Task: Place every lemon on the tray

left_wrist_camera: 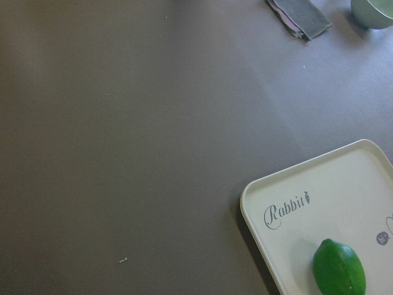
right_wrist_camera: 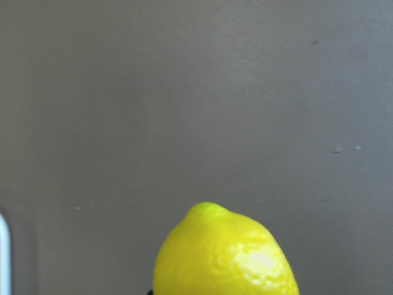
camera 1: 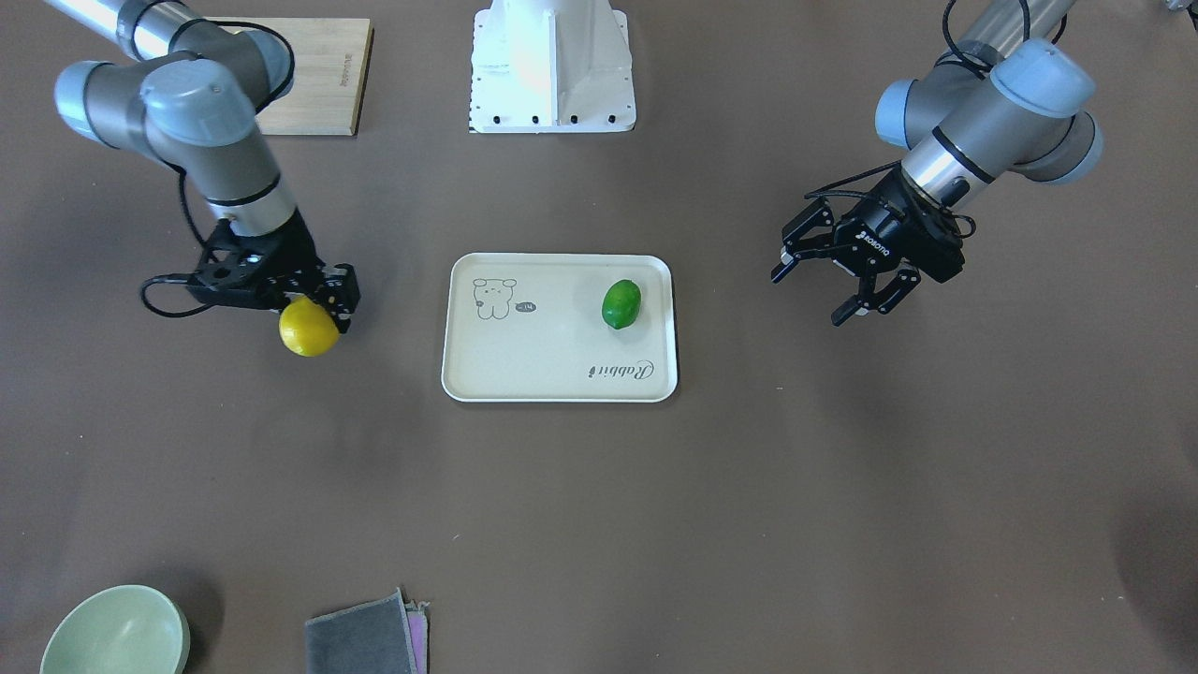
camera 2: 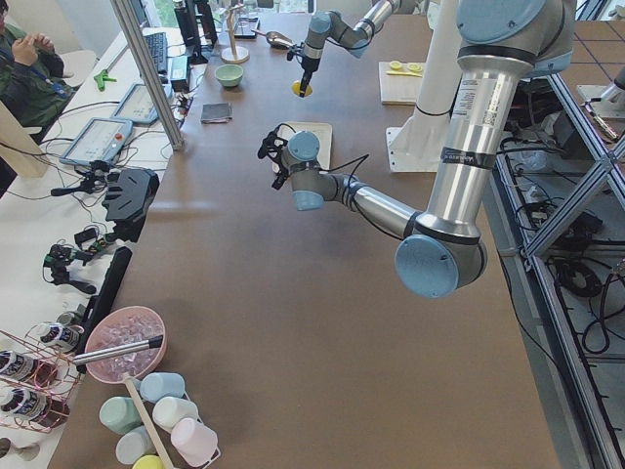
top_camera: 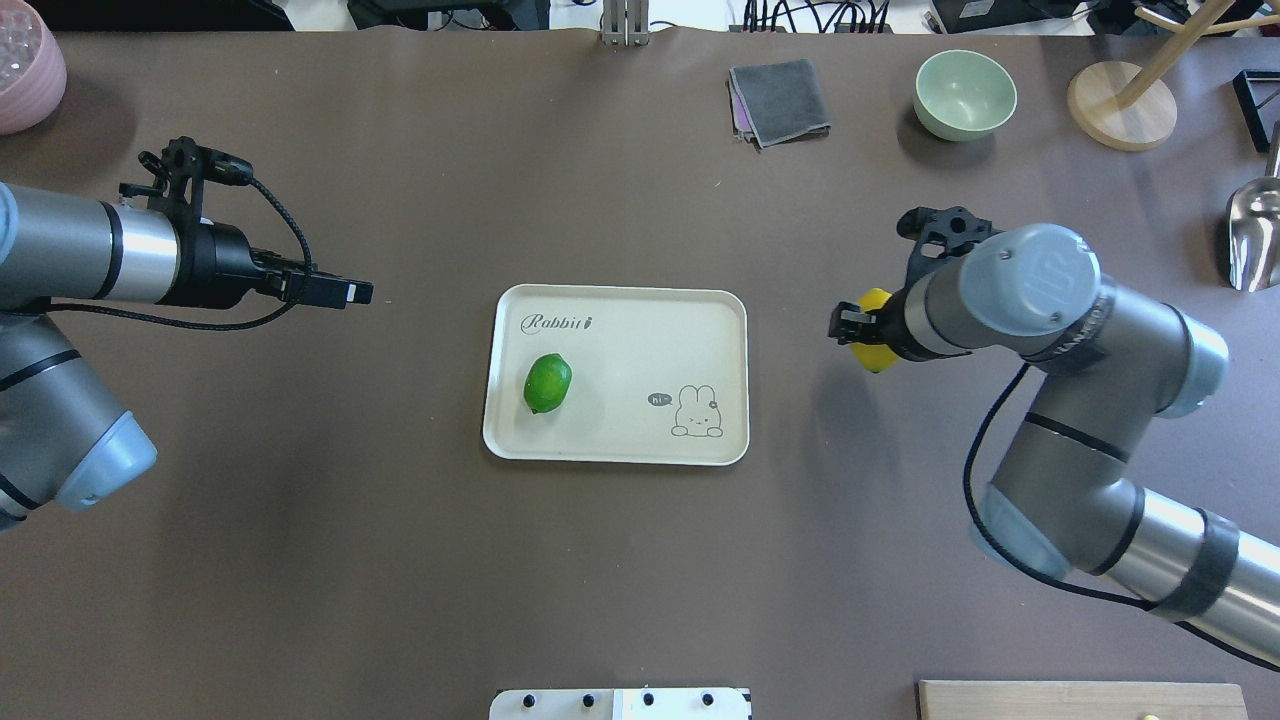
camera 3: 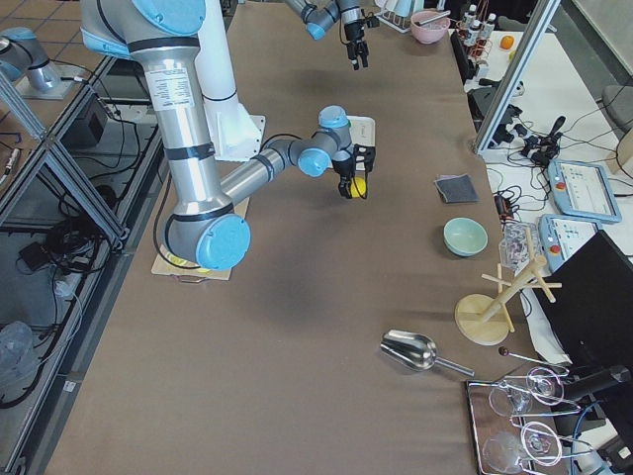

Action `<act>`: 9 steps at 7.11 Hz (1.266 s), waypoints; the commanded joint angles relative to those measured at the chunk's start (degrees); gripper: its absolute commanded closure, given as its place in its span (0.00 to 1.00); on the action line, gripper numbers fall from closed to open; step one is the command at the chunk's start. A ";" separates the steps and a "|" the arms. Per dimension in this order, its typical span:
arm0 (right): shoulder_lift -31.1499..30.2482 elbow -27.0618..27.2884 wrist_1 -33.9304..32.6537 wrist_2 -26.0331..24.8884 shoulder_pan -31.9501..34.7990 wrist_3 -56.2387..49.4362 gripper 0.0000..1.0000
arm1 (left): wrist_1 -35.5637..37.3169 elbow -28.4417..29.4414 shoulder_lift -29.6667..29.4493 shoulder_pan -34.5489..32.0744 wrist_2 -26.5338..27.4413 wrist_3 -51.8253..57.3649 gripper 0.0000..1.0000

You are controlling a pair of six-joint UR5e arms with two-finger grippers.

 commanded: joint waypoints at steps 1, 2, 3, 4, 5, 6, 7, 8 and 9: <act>10.04 -2.77 -8.29 -2.44 -4.20 6.13 1.00 | 0.00 -0.02 -0.08 0.03 0.00 -0.01 0.02; 12.07 -4.19 -8.48 -4.98 -6.13 8.16 1.00 | 0.00 0.16 -0.08 0.03 0.00 0.07 0.02; 16.26 -7.86 -8.57 -6.13 -7.19 10.88 1.00 | 0.00 0.07 -0.08 0.03 0.00 -0.01 0.02; 19.79 -11.29 -8.65 -6.14 -7.55 12.91 0.92 | 0.00 0.16 -0.08 0.03 0.00 -0.01 0.02; 20.26 -11.76 -8.65 -6.23 -7.64 13.28 0.33 | 0.00 0.07 -0.08 0.03 0.00 -0.01 0.02; 20.35 -11.50 -8.74 -8.67 -7.90 13.02 0.00 | 0.00 0.07 -0.08 0.03 0.00 -0.01 0.02; 19.74 -10.19 -8.83 -8.61 -7.82 12.41 0.00 | 0.00 0.07 0.00 0.03 0.00 -0.01 0.02; 19.30 -7.22 -11.27 -7.13 -6.16 11.01 0.00 | 0.00 0.07 0.09 0.03 0.00 -0.01 0.02; 19.38 -1.62 -19.21 -4.15 -3.80 4.73 0.00 | 0.00 0.07 0.18 0.03 0.00 -0.01 0.02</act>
